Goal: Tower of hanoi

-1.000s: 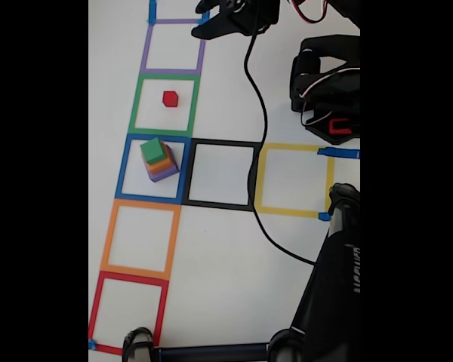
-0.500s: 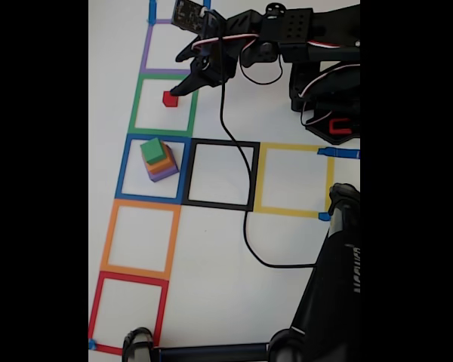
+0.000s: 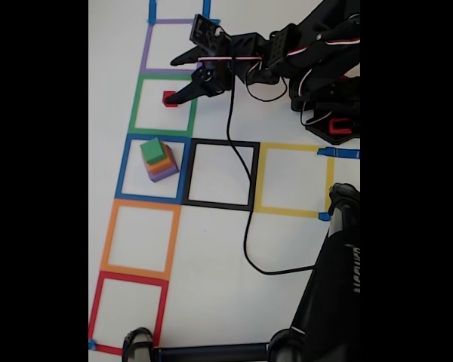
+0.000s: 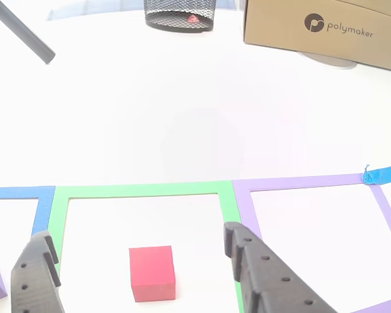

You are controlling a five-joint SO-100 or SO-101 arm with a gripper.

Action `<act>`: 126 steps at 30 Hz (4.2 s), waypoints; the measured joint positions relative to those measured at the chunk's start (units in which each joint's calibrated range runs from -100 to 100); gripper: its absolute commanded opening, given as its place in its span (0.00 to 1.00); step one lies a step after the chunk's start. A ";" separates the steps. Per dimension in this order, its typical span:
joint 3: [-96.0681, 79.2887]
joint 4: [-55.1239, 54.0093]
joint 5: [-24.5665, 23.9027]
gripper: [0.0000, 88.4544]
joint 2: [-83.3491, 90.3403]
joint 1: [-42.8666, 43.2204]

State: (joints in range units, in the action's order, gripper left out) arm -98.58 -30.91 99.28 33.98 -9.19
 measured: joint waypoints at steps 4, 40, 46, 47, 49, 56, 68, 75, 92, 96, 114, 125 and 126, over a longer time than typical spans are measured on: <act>0.00 -8.14 0.00 0.33 -8.95 0.00; 19.57 -36.60 0.00 0.25 -55.72 1.76; 21.43 -36.60 0.00 0.21 -57.07 2.22; 21.43 -36.60 0.00 0.21 -57.07 2.34; 21.43 -36.60 0.00 0.20 -57.32 2.46; 21.43 -36.60 0.00 0.15 -57.58 3.51; 21.96 -36.60 0.00 0.04 -58.51 4.33; 21.60 -36.60 0.00 0.02 -58.08 4.56; 16.91 17.49 0.00 0.02 -1.77 7.72; 22.93 43.05 0.00 0.02 14.94 9.36; 97.65 124.22 -0.90 0.01 17.56 22.12; 107.66 129.71 -3.60 0.01 15.28 27.27; 105.00 128.42 -3.24 0.01 15.96 27.27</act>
State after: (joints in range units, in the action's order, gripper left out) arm 6.42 97.50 96.04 49.94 18.08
